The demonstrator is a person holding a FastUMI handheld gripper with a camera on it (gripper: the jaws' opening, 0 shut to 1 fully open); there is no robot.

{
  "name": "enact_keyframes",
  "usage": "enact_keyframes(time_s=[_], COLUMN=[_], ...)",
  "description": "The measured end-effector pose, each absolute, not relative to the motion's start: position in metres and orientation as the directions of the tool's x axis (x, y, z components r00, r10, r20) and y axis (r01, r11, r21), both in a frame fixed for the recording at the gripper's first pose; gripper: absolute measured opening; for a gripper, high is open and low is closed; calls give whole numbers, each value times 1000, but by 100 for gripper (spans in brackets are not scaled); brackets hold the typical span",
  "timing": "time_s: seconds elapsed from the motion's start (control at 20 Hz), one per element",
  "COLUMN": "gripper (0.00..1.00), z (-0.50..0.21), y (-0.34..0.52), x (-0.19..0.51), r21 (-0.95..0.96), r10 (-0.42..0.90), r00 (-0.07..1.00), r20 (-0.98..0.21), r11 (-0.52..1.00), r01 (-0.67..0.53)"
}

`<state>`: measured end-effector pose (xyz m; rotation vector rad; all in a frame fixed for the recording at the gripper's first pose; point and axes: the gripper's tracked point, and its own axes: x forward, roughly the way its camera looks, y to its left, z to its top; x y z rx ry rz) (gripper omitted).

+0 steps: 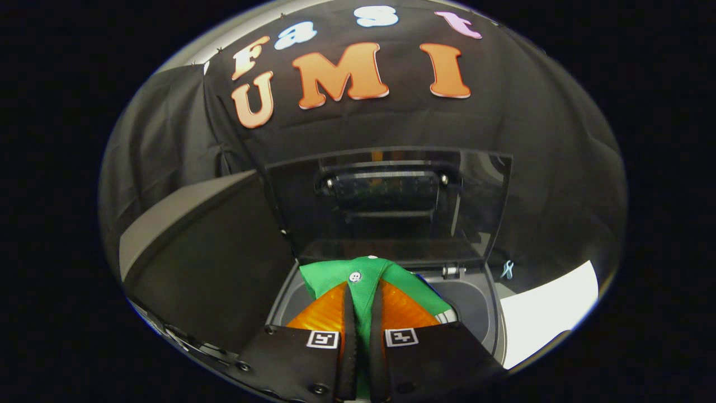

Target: Put the clothes into the washing machine and then close the washing machine lid.

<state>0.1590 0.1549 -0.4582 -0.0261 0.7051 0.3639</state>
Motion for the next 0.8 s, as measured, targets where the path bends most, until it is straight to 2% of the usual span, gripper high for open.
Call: enact_keyframes(time_s=[0.5,0.8], gripper=[17,17], z=[-597,-642], y=[148,135], x=[167,167], r21=[94,89], r10=[209,142], r00=[515,429], r20=[-832,-892], r11=[966,986], r01=[-240,-142])
